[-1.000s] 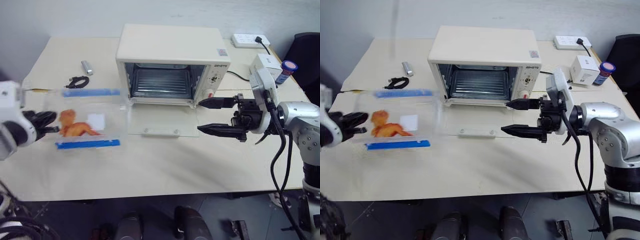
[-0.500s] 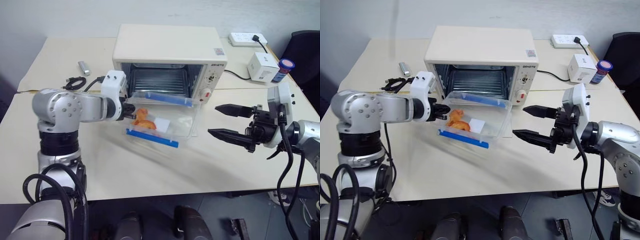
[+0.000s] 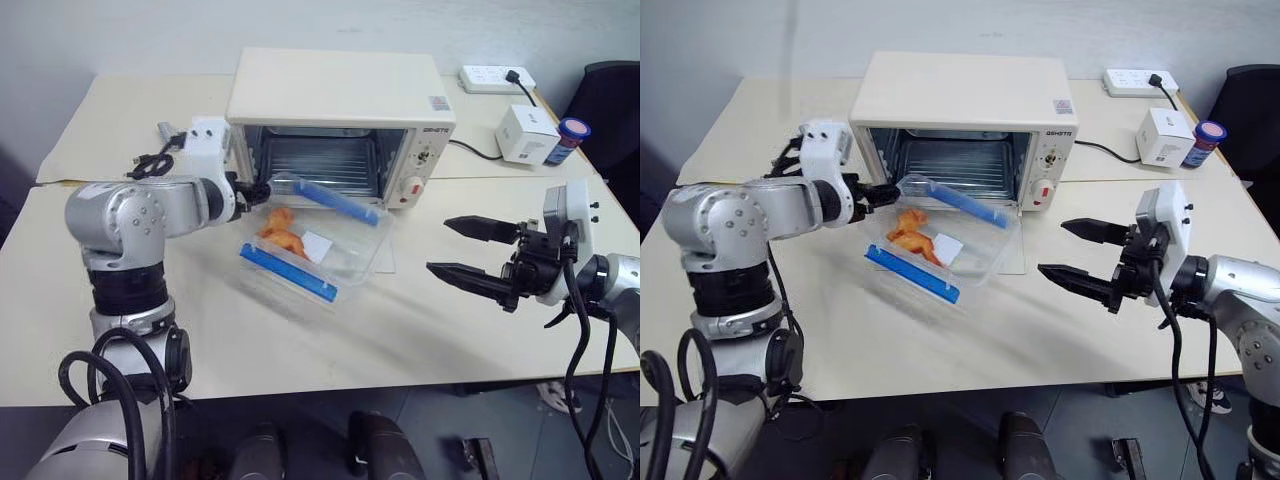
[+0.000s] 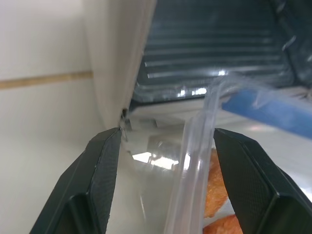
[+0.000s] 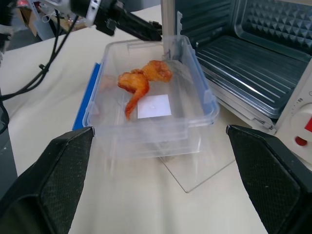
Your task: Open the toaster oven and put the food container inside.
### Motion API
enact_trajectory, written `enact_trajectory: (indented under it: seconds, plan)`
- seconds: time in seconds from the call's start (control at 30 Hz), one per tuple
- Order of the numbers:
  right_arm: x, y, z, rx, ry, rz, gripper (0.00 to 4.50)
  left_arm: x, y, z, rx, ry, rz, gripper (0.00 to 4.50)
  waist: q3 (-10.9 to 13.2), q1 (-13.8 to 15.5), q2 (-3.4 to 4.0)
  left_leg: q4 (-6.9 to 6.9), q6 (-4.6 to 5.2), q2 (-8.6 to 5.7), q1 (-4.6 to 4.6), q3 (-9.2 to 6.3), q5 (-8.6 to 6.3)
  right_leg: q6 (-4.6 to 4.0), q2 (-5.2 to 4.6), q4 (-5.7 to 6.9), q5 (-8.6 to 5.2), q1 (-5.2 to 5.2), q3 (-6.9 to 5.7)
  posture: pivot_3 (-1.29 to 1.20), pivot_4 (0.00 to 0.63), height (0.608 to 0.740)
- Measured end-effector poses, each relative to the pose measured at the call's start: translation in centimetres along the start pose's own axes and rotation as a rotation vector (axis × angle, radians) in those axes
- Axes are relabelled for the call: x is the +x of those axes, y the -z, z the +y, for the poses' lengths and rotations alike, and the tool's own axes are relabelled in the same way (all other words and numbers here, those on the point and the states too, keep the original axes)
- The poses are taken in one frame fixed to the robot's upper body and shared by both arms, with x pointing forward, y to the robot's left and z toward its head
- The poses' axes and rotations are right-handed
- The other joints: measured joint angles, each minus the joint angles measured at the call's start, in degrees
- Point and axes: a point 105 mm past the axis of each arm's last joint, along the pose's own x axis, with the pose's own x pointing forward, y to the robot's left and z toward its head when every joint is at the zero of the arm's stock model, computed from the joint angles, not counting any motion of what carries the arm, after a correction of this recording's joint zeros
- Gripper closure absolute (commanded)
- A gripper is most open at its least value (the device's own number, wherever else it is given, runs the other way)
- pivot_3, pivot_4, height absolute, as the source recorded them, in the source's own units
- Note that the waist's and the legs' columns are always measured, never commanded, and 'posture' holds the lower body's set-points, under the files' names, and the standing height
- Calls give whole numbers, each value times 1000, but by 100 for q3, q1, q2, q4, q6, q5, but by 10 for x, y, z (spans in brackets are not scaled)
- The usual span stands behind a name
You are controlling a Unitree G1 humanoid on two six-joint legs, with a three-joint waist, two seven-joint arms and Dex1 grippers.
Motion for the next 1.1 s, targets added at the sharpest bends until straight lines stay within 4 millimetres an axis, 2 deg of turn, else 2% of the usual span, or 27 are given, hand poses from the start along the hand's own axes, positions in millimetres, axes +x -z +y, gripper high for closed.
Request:
enact_trajectory:
  seconds: [0.17, 0.27, 0.3, 0.37, 0.4, 0.43, 0.47, 0.5, 0.63, 0.7, 0.77, 0.87, 1.0, 1.1]
  plan:
    - [3, 8, -1, 9, -19, 19, 0, -23, -20, 6, -92, 58, -155, 1329, 0, 33, 0, 7, 1, -1, -1, -4, 1, 2, -1, 1, 1, 4, 0, 0, 150, 740]
    - [3, 8, 3, 14, -49, 22, 0, -41, -32, 4, -94, 191, -239, 1329, 0, 60, 0, 5, 1, -1, -2, -3, 1, 2, 0, 1, 1, 2, 0, 0, 150, 740]
    - [3, 8, 5, 16, -61, 22, 170, -51, -36, 4, -80, 239, -274, 1723, 0, 59, 0, 2, 1, -1, -1, -4, 1, 2, 0, 1, 1, 2, -1, 0, 150, 740]
    - [5, 7, 13, 31, -98, 26, 524, -68, -36, 1, -46, 370, -297, 2191, 0, 40, 1, -1, 0, 0, 2, -2, 1, 1, 0, 1, 1, 1, -1, 0, 150, 740]
    - [6, 7, 19, 39, -123, 28, 844, -77, -29, -1, -19, 437, -276, 2478, 0, 8, 2, -4, -1, 2, 3, -2, 1, 0, 1, 1, 0, 0, -1, 0, 150, 740]
    - [9, 9, 31, 52, -172, 39, 1256, -91, -12, -2, 26, 540, -207, 2876, 1, -42, 3, -11, -4, 5, 6, 1, 1, -6, 3, 3, -3, -4, -1, 0, 150, 740]
    - [10, 11, 35, 61, -186, 46, 1473, -94, -6, -3, 35, 570, -178, 3086, 1, -44, 3, -10, -7, 7, 8, 0, 0, -8, 3, 5, -4, -4, -2, 0, 150, 740]
    - [15, 16, 45, 88, -226, 66, 1795, -102, 15, -5, 86, 650, -82, 3387, 2, -42, 2, -5, -8, 7, 4, -2, 0, -10, 5, 2, -6, -3, -5, 0, 150, 740]
    - [33, 27, 65, 133, -286, 74, 3079, -111, 60, -14, 236, 818, 159, 4499, 0, 24, 1, 4, -3, 2, 5, -10, 2, -10, 2, -35, -5, 10, -4, 0, 150, 740]
    - [43, 34, 73, 161, -304, 79, 3678, -109, 73, -14, 310, 858, 213, 4500, 1, 50, 2, 3, -1, 1, 4, -8, 1, -10, 2, -39, -5, 11, -1, 0, 150, 740]
    - [54, 42, 77, 169, -302, 100, 3678, -101, 83, -15, 376, 891, 233, 4500, 1, 73, 2, 0, 0, 1, 3, -6, 1, -10, 4, -38, -5, 7, -1, 0, 150, 740]
    - [73, 50, 82, 166, -299, 106, 3678, -77, 89, -14, 442, 884, 234, 4500, 1, 94, 3, 0, 1, 2, -3, -4, 1, -10, 10, -35, -5, 1, -1, 0, 150, 740]
    - [91, 58, 73, 161, -239, 105, 3678, -54, 92, -16, 482, 881, 207, 4500, 1, 116, 3, 0, 12, 2, -10, 1, -3, -6, 10, -17, -2, -2, -1, 0, 150, 740]
    - [102, 65, 52, 121, -140, 109, 3678, -37, 88, -19, 484, 862, 165, 4500, 1, 117, 3, 6, 17, 1, -11, 7, -6, 1, 10, -19, 1, -1, 0, 0, 150, 740]
